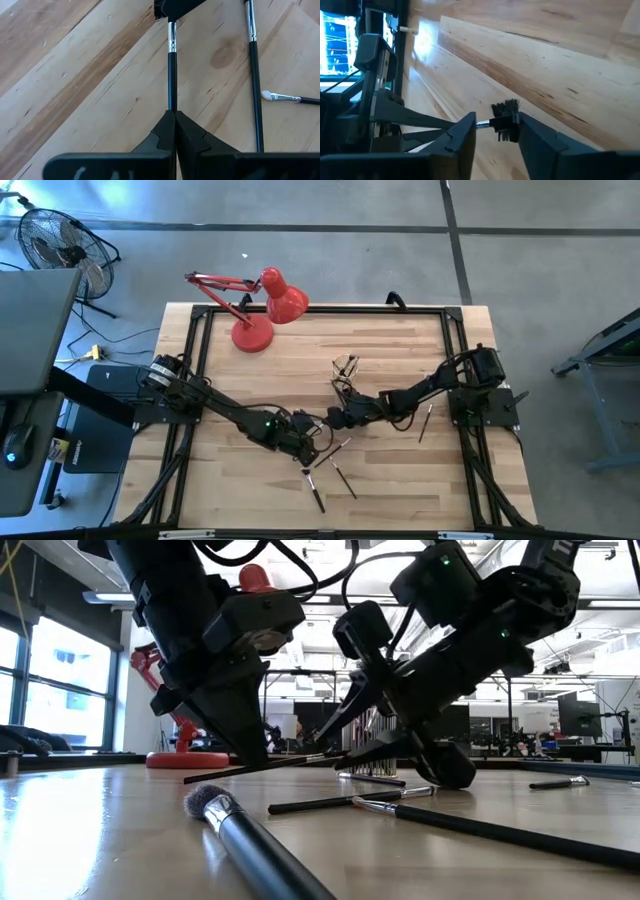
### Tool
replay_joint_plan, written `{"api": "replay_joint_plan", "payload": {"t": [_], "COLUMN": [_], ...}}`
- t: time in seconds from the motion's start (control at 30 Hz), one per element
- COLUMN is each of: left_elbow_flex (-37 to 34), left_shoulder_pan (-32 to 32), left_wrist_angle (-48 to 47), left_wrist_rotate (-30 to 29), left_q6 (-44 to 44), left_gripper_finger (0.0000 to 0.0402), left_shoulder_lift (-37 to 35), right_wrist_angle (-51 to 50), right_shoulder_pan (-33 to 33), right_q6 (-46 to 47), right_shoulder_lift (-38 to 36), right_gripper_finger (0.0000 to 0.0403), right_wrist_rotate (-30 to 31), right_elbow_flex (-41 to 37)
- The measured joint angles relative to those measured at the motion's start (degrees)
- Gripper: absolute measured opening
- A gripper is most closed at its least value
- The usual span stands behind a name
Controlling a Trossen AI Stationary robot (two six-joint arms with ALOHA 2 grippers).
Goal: Put items in baskets/containers
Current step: Put the black lash brush into the yellow container
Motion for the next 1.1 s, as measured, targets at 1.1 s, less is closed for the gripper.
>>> {"api": "replay_joint_plan", "payload": {"t": [1.1], "left_elbow_flex": [0.0], "left_shoulder_pan": [3.3], "left_wrist_angle": [3.3], "left_wrist_rotate": [8.4], "left_q6": [-4.4], "left_gripper_finger": [0.0091], "left_shoulder_lift": [0.1], "right_wrist_angle": [5.2], "right_shoulder_pan": [0.1], "right_q6": [-7.6], "right_shoulder_lift": [0.0], "right_gripper_finger": [0.0011], "right_wrist_rotate": [1.4], "right_elbow_flex": [0.0]}}
